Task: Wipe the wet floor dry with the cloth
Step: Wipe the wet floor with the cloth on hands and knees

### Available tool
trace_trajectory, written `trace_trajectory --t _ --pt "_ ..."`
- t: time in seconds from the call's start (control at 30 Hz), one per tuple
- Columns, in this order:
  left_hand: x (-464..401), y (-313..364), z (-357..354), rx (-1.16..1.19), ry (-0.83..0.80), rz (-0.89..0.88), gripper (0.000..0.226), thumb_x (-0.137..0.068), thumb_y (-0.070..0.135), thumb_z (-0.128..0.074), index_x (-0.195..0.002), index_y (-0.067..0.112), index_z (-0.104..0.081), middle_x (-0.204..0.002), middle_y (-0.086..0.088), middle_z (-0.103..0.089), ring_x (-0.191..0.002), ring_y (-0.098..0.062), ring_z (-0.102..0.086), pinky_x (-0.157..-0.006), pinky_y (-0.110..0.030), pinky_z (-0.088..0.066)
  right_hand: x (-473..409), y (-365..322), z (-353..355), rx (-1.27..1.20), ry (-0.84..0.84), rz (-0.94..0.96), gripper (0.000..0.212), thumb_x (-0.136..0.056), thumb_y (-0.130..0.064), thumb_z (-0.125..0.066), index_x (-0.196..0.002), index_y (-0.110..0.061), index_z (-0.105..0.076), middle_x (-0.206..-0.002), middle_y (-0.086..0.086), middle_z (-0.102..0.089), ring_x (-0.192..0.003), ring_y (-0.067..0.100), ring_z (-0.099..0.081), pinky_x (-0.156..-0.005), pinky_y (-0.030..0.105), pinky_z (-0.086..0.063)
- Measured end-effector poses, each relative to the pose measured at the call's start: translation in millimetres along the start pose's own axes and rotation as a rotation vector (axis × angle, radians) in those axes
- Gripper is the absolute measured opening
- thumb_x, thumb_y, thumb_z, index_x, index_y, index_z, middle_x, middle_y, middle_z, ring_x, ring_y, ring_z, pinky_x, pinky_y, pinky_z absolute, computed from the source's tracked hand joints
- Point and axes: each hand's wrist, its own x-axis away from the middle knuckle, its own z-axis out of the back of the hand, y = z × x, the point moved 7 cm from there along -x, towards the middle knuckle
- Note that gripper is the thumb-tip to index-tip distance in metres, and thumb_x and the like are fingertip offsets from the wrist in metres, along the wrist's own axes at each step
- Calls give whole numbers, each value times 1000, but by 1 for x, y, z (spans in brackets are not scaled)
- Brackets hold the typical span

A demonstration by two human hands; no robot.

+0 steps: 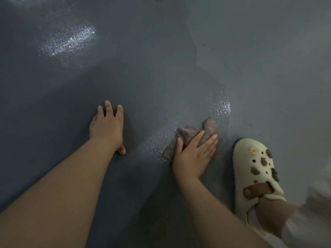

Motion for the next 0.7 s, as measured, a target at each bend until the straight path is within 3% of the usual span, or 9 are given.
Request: trace_trajectory --t 0.17,0.43,0.7 --pt "-1 0 -3 13 -8 -6 139 -56 38 -89 -149 12 11 -156 -19 14 -145 -37 3 -115 -41 -19 -89 -3 14 -58 -26 -47 76 -96 -52 -32 -150 -2 -13 -153 32 3 -143 42 3 -116 44 3" --pt "-3 1 -4 -11 -16 -5 137 -61 38 -87 -148 10 14 -155 -21 14 -145 -37 3 -115 -40 -20 -199 -44 31 -19 -11 75 75 -97 -52 -30 -150 -3 -8 -154 29 4 -144 40 5 -116 45 3" --pt "-4 1 -6 -39 -29 7 138 -62 43 -85 -147 8 18 -154 -23 15 -144 -39 3 -116 -39 -17 -252 -72 39 30 -79 153 78 -96 -56 -30 -151 -8 -6 -156 23 6 -145 35 7 -117 45 3"
